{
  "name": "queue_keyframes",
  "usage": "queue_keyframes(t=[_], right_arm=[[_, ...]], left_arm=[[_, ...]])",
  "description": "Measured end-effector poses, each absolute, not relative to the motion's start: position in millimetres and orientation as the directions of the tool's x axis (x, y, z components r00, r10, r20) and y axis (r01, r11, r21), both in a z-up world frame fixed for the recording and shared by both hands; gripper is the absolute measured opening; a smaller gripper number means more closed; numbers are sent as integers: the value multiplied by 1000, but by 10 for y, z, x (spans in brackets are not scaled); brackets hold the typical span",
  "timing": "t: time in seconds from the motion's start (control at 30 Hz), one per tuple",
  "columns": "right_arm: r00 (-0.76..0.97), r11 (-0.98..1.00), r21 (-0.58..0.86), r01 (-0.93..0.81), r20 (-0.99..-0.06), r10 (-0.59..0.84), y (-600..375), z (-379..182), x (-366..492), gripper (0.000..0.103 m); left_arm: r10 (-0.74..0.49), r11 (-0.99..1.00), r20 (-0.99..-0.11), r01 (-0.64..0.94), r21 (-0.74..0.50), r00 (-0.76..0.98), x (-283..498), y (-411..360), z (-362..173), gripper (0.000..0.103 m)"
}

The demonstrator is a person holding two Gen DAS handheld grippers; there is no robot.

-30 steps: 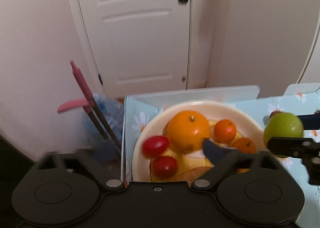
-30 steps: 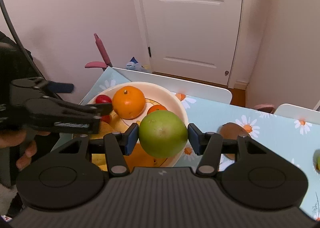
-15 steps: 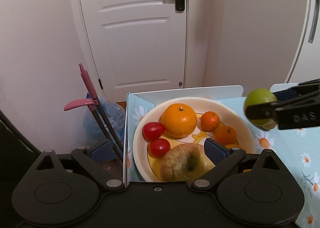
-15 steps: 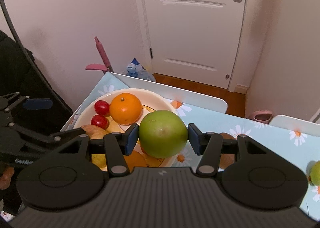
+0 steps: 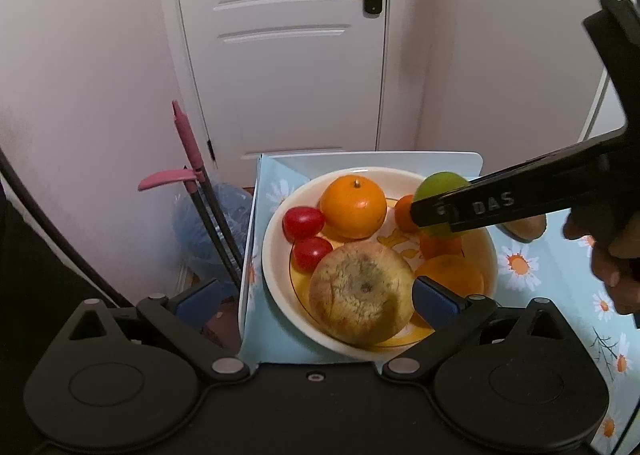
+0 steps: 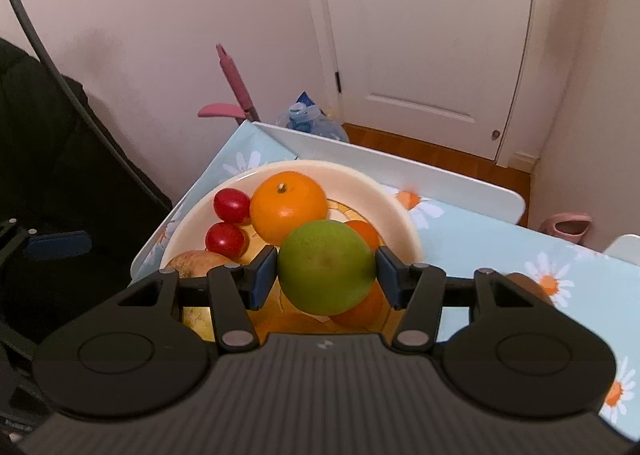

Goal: Organize fruits
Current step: 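Carry the tomato and green apple over the bowl and release both, then move both grippers to the kiwi and the remaining green apple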

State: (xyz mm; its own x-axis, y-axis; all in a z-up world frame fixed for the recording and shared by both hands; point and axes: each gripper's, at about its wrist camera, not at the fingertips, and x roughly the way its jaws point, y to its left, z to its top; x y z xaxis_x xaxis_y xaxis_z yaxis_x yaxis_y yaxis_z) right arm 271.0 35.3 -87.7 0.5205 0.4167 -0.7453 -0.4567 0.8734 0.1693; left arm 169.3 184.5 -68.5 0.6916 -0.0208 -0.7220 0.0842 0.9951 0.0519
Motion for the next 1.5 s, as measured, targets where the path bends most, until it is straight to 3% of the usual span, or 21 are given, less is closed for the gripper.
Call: queue_keyframes(t=[0.17, 0.27, 0.3, 0.33, 0.9, 1.5], right_arm=[[503, 858, 177, -482, -746, 436, 432, -923, 2708, 69], [524, 853, 180, -489, -722, 452, 420, -871, 2678, 87], [541, 859, 172, -482, -713, 446, 412, -845, 2660, 102], [560, 866, 163, -473, -703, 438, 400, -819, 2638, 103], [658, 921, 127, -369, -663, 356, -250, -407, 2092, 103], [716, 954, 82, -287, -643, 270, -2022, -235, 1599, 103]], left_arm=[[-14, 996, -728, 71, 48, 686, 1643, 1851, -724, 103], [-1, 998, -734, 52, 47, 679, 1633, 1859, -740, 103], [2, 998, -739, 45, 43, 674, 1634, 1863, -745, 103], [5, 998, -743, 38, 42, 670, 1634, 1859, -745, 103], [-48, 997, -703, 76, 9, 709, 1463, 1645, -433, 103], [51, 997, -627, -1, 80, 777, 1051, 346, -159, 103]])
